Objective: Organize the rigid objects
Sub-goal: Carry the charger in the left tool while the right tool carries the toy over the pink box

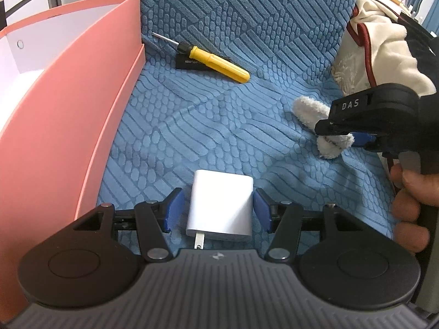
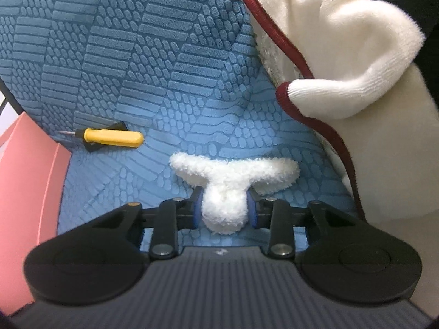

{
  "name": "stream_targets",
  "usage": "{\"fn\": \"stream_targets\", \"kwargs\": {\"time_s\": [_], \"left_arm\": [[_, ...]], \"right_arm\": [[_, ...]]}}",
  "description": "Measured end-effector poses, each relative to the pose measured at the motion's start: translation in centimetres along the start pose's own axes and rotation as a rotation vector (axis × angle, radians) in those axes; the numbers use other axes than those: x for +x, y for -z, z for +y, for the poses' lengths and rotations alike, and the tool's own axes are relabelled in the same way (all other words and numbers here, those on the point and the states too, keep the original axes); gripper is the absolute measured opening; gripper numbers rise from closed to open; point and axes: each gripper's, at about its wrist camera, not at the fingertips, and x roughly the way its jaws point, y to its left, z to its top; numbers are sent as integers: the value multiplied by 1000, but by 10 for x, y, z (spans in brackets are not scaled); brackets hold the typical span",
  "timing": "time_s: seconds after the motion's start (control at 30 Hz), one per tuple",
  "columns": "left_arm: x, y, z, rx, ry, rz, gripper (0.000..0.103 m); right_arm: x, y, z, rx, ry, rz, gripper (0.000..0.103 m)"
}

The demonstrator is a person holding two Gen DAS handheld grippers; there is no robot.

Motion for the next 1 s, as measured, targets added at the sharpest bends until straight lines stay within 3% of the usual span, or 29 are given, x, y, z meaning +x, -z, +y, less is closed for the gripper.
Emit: {"fn": "stream_targets", "kwargs": {"time_s": [0.17,0.73,1.0], "left_arm": [[1,-1,-1,1,14,-7,61],[14,-3,0,16,-11,-17,57],[-7,-9,8,-20,48,-39,57]], "right_arm": [[-21,4,8,-31,-16,-50,34],[-44,16,-3,-16,-53,-6,34],[-58,33,12,-61,-76,-3,34]]}}
